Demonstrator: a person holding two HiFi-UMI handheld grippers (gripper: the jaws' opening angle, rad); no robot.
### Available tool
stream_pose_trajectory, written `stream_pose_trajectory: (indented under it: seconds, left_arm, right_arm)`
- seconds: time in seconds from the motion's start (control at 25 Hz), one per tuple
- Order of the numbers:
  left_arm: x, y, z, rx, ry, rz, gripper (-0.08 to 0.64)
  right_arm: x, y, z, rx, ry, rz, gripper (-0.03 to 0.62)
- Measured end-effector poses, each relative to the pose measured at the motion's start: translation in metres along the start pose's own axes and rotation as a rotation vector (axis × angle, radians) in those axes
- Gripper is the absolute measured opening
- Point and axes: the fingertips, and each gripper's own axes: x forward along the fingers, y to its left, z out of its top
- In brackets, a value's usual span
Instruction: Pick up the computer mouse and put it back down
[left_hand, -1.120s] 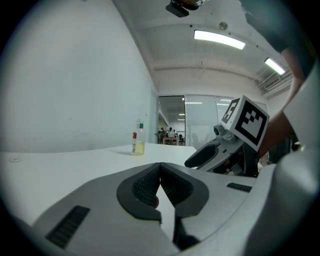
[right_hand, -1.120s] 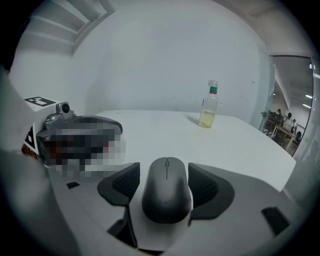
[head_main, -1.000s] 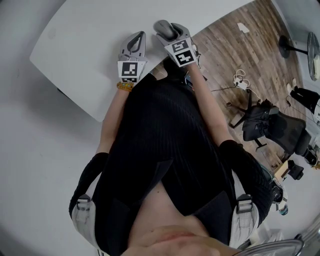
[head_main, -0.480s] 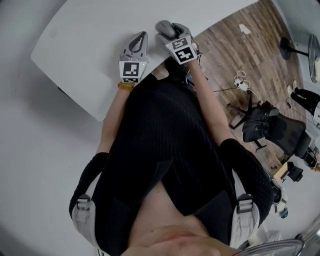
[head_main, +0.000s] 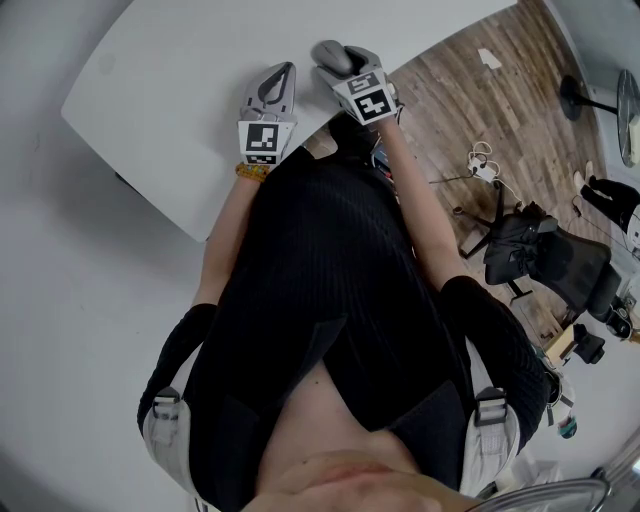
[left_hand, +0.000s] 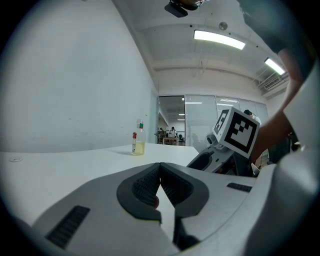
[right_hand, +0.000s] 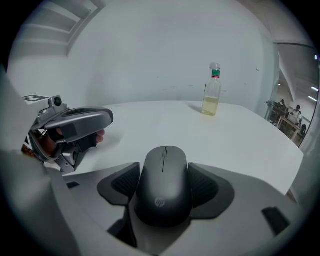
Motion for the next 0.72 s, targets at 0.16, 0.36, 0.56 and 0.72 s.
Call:
stream_pose_trajectory:
  seconds: [0.16,0.36,0.56,0.72]
  left_arm:
    - [-0.0001,0.0008,0.0005,-0.004,-0.001,0.0,0.013]
    - [-0.0005,0.0012,0.0006,-0.004,-0.002,0.0,0.012]
    - [-0.0008,0.0014,0.0006,-0.004,0.0,0.0,0.012]
    - [-0.0005,0.0012,0.0012,-0.003,-0.001,0.0,0.014]
  right_arm:
    - [0.0009,0.0005,0.0002,0.007,-0.001,0.015,0.278]
    - [0.0015,0.0006,-0.0001,0.019,0.01,0.022,0.278]
    - [0.0013,0.0005,-0.0003,0.036,0.013,0.011,0.278]
    - [0.0014,-0.0003,-0.0007,0.042,0.024,0.011,0.278]
